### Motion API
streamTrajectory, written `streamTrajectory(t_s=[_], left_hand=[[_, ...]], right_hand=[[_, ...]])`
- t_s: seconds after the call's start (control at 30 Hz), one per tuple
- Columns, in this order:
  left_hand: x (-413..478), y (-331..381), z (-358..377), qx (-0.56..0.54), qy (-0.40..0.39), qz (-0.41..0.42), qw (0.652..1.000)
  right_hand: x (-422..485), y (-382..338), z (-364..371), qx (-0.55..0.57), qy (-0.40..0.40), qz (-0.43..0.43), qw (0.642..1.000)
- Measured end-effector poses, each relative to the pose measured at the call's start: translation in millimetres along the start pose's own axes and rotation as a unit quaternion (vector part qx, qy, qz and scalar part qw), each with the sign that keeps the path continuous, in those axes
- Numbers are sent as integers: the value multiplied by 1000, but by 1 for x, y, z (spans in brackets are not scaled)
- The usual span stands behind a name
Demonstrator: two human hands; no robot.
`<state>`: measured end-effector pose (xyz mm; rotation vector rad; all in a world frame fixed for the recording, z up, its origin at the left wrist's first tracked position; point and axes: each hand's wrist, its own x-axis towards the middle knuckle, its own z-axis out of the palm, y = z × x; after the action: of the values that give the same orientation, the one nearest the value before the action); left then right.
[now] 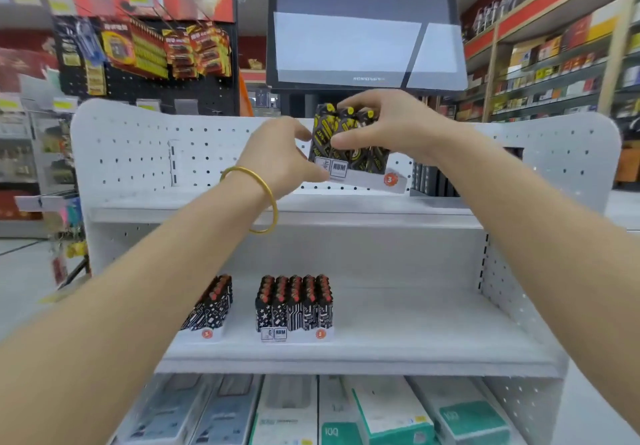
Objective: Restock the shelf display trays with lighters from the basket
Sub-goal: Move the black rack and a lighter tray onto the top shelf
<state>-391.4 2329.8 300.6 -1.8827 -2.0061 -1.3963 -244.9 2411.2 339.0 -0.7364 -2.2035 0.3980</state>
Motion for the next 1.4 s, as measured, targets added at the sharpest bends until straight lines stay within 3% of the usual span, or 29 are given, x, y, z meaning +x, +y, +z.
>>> streamTrajectory(t_s=[0.33, 0.53, 0.8, 0.93, 1.07, 1.13, 1.2, 1.27, 1.4], left_hand=[[40, -7, 34, 30, -111, -73, 991], [39, 0, 35, 42, -115, -71, 990], [40, 0, 39, 67, -113, -63, 989], [26, -4, 32, 85, -37, 12, 996], [-36, -16, 25, -47, 100, 108, 988], [-73, -34, 28, -75, 106, 107, 986], [-100, -60, 36, -60, 94, 81, 990], [-116, -90, 49, -20, 59, 29, 998], [-122, -139, 76, 36, -29, -83, 995]], right_hand=[[26, 55, 9, 13, -69, 54, 996], [27, 56, -1, 11, -122, 87, 989], [28, 49, -7, -51, -133, 88, 986], [9, 36, -8, -155, -31, 14, 987], [-50, 19, 9, -129, 131, -100, 978], [-80, 18, 26, -178, 183, -156, 954], [-100, 24, 49, -158, 204, -193, 947], [-113, 35, 82, -122, 159, -191, 961], [-100, 75, 147, -115, -57, -63, 990]])
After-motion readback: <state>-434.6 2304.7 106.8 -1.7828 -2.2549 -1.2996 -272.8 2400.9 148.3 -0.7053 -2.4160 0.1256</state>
